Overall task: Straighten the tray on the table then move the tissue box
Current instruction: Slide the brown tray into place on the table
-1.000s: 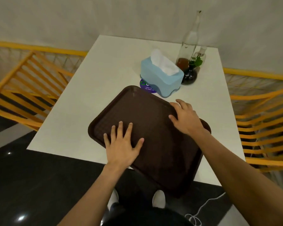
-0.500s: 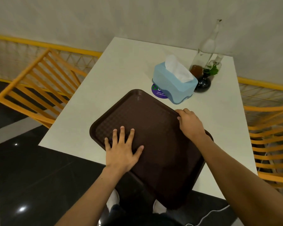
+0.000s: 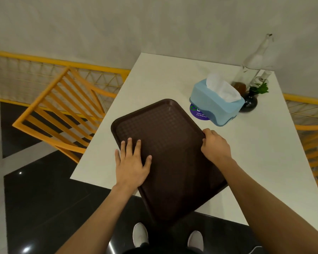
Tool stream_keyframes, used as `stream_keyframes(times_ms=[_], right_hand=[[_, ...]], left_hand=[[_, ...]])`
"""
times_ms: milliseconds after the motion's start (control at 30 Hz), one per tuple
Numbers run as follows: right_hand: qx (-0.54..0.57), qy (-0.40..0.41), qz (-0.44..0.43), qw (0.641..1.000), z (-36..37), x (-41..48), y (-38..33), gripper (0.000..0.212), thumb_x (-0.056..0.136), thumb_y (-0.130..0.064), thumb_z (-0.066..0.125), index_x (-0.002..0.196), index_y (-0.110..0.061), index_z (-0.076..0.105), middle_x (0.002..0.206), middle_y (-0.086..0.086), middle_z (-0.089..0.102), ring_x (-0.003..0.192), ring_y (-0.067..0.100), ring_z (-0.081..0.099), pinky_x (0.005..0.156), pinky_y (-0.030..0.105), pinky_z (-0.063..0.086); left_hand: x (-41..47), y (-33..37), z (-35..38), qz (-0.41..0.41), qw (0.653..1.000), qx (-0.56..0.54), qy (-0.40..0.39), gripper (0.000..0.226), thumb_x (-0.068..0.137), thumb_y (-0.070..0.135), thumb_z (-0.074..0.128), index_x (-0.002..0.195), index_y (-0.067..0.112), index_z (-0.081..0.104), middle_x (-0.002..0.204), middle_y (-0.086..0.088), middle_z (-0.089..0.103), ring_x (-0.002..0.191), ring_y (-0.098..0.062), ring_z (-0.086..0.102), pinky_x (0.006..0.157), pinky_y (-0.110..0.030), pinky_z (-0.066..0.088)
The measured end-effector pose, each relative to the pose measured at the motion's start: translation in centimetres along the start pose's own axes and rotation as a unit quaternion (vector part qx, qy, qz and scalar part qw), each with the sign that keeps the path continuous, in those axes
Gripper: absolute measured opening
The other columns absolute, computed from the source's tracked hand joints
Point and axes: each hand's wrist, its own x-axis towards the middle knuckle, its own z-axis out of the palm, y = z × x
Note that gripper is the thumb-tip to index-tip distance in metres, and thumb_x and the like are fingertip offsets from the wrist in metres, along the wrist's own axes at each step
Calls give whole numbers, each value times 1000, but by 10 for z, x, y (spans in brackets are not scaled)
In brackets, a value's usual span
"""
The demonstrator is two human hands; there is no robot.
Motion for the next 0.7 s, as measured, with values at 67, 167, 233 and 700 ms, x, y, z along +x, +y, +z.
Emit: stream_keyframes(times_ms=[67, 167, 233, 700], right_hand=[[6, -5, 8, 1000, 3, 0, -6, 36, 98, -26, 56, 132, -18, 52, 115, 7, 65, 94, 27, 65, 77, 39, 55], [-2, 17, 1, 1000, 3, 0, -15, 51, 99, -42, 53, 145, -22, 42, 129, 7, 60, 111, 31, 63, 83, 45, 55], [-9, 13, 0, 1000, 5, 2, -20, 53, 102, -45, 48, 149, -24, 36, 137, 8, 57, 117, 31, 61, 87, 48, 55], [18, -37, 48, 998, 17, 0, -34, 54, 102, -50, 47, 148, -26, 35, 142, 5, 56, 118, 30, 64, 89, 48, 56]], left_hand=[[-2, -12, 2, -35, 999, -31, -10, 78, 99, 62, 33, 163, 22, 15, 172, -9, 4, 158, -30, -5, 125, -46, -2], [-1, -26, 4, -28, 999, -38, -15, 74, 104, 51, 35, 164, 14, 12, 172, -10, 1, 158, -29, -7, 127, -45, 6], [4, -33, 5, -10, 999, -31, -8, 71, 106, 47, 31, 164, 12, 11, 172, -9, 1, 158, -28, -7, 126, -42, 5], [86, -87, -16, 109, 994, -10, -26, 60, 107, 45, 30, 163, 23, 23, 172, -4, 11, 158, -22, 0, 127, -39, 6]])
